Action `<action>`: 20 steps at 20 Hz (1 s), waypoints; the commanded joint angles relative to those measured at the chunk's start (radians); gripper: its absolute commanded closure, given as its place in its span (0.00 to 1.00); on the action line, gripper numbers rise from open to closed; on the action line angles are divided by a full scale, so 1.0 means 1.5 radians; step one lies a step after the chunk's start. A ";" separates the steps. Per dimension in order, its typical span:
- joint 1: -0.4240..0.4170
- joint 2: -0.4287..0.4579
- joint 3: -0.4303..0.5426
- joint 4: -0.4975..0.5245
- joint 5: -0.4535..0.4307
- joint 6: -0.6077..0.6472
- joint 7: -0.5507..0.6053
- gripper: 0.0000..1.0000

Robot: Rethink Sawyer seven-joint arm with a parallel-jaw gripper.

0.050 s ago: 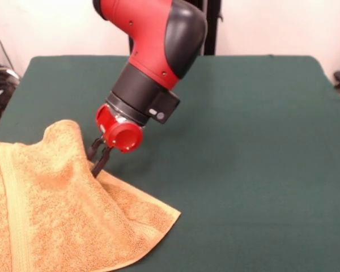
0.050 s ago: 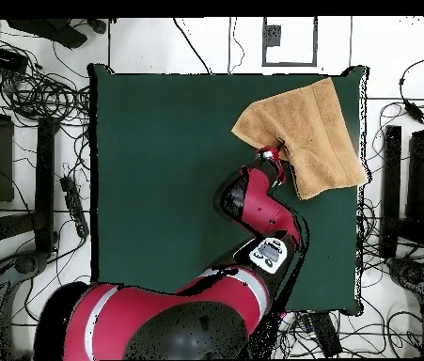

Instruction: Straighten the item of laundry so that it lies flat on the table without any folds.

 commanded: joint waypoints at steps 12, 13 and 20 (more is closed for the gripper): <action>-0.038 -0.041 0.158 0.027 -0.049 0.060 0.101 1.00; -0.050 -0.056 0.177 0.038 -0.061 0.080 0.099 1.00; 0.014 -0.124 0.147 0.097 0.008 0.273 0.119 1.00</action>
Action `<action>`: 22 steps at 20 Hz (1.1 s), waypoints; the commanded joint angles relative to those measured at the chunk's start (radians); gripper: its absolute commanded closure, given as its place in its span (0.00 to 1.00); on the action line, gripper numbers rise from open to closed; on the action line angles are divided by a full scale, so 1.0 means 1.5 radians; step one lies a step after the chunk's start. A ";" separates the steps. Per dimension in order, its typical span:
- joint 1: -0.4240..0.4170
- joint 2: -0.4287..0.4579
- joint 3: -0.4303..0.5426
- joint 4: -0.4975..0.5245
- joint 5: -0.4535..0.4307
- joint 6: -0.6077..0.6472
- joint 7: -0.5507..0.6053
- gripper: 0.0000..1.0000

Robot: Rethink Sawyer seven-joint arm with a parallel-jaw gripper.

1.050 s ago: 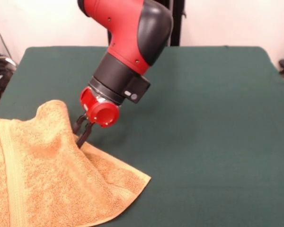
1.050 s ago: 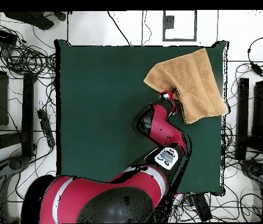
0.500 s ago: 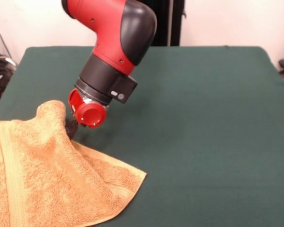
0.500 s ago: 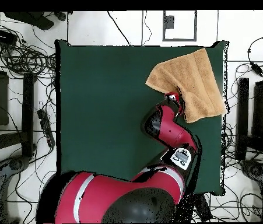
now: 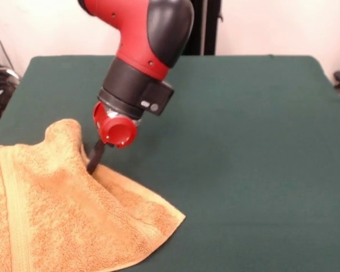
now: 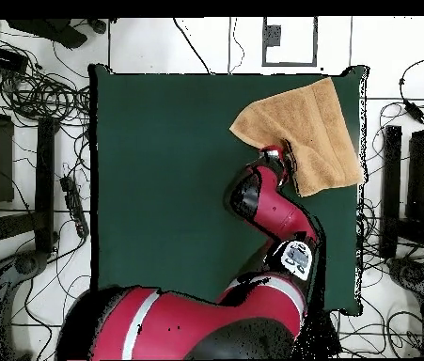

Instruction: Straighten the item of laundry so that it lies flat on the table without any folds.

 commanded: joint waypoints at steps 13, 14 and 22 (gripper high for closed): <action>0.292 -0.005 -0.128 0.036 0.180 0.390 0.255 1.00; 0.295 -0.008 -0.122 0.042 0.188 0.382 0.254 1.00; 0.341 0.033 -0.129 0.038 0.250 0.349 0.284 1.00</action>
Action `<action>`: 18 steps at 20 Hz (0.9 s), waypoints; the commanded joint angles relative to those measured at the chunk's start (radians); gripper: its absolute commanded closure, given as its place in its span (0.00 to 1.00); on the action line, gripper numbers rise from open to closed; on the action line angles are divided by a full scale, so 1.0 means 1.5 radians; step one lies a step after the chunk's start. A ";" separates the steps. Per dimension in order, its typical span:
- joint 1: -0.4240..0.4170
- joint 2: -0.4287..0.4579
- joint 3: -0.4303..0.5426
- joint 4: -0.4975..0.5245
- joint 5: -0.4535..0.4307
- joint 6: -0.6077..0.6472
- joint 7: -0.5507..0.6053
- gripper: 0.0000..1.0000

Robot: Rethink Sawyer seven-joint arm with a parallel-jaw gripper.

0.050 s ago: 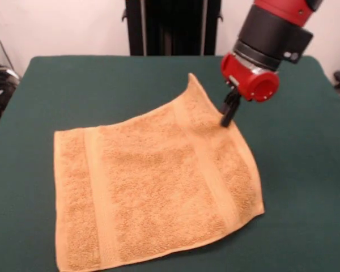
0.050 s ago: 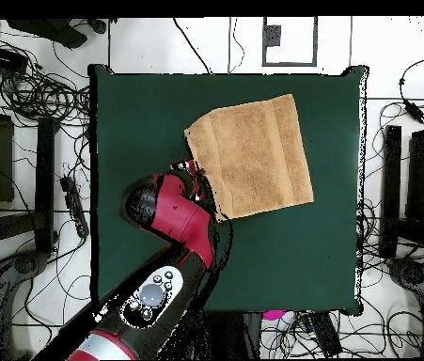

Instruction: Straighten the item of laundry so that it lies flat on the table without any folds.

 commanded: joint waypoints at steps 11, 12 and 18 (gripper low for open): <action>0.009 0.046 0.022 0.021 0.049 0.084 0.224 0.00; 0.018 0.057 0.004 0.012 0.048 0.113 0.242 0.00; 0.026 0.006 0.021 0.024 0.064 0.206 0.301 0.00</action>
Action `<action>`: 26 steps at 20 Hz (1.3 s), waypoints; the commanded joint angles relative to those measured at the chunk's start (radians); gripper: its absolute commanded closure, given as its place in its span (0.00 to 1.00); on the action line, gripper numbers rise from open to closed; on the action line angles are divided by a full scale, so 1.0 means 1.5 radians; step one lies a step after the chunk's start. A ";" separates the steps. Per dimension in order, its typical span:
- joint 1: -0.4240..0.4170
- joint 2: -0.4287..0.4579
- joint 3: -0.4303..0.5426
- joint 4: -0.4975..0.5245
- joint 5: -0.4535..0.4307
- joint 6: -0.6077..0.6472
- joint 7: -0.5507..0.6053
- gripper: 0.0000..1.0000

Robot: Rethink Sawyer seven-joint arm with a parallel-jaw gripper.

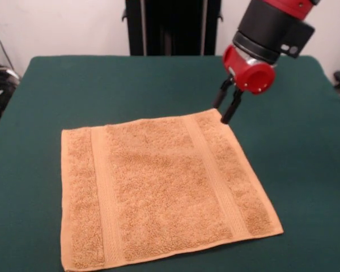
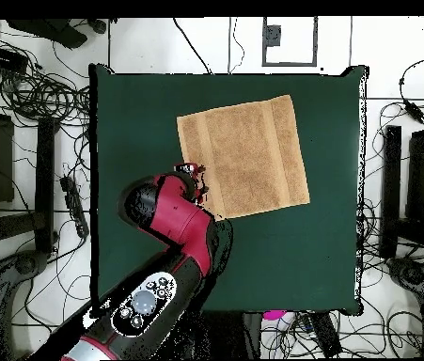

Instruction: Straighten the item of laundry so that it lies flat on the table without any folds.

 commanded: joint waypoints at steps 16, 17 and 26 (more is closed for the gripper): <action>-0.124 0.021 -0.144 -0.232 -0.144 0.290 0.079 0.00; -0.132 0.036 -0.168 -0.258 -0.154 0.300 0.085 0.00; -0.221 0.133 -0.231 -0.436 -0.153 0.337 0.132 0.00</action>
